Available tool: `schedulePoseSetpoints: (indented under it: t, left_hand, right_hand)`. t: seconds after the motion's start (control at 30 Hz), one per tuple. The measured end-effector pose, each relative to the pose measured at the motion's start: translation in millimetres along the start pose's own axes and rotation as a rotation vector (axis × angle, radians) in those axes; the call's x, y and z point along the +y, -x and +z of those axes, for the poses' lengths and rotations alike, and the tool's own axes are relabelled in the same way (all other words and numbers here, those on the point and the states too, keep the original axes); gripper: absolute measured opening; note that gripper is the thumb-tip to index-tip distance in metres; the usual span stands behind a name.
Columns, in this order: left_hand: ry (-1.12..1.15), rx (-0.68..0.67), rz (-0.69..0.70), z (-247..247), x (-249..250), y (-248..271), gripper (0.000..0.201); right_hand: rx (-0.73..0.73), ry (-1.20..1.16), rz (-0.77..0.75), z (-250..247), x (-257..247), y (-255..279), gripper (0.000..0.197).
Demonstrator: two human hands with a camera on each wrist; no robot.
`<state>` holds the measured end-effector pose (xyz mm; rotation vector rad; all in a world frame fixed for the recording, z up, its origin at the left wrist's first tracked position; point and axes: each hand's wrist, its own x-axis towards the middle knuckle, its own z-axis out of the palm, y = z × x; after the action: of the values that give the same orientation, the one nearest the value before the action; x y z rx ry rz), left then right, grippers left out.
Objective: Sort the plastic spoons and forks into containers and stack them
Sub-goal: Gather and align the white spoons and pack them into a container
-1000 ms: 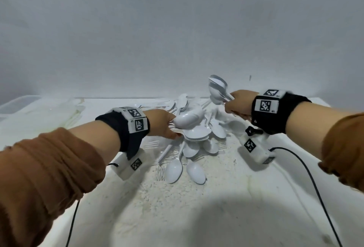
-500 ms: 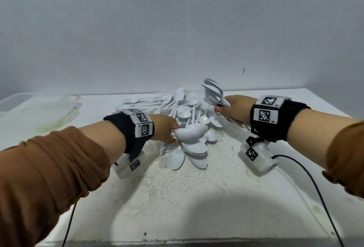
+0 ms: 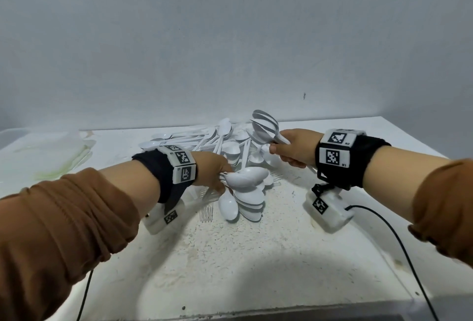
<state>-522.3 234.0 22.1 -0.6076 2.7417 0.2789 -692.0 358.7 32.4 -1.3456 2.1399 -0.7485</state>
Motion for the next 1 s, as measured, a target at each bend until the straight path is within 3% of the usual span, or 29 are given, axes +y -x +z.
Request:
schedulePoseSetpoints:
  t: [0.1,0.17,0.3,0.5,0.57,0.6,0.8,0.9,1.0]
  left_hand:
    - [0.087,0.074,-0.047,-6,-3,9,0.026]
    - [0.207,0.148,-0.071,-12,-5,17,0.023]
    - [0.463,0.276,-0.124,-17,-14,29,0.013]
    - [0.733,0.455,-0.204,-14,-30,45,0.021]
    - [0.807,0.505,-0.203,-11,-34,49,0.025]
    - [0.839,0.524,-0.2,-10,-36,51,0.027]
    - [0.929,0.565,-0.212,1,-42,56,0.017]
    - [0.975,0.573,-0.207,5,-43,56,0.019]
    - [1.034,0.589,-0.194,9,-40,57,0.017]
  right_hand:
    - [0.061,-0.087,-0.003,4,4,-1,0.014]
    - [0.076,-0.129,0.01,5,4,-2,0.014]
    - [0.039,-0.001,0.044,6,-1,-4,0.013]
    - [-0.054,0.252,0.031,24,-15,-7,0.004]
    - [-0.06,0.349,-0.004,32,-21,-11,0.01]
    - [-0.059,0.388,-0.02,35,-25,-12,0.016]
    - [-0.027,0.6,-0.08,46,-38,-22,0.004]
    - [-0.039,0.678,-0.093,49,-38,-26,0.022]
    - [-0.024,0.705,-0.119,52,-37,-29,0.023]
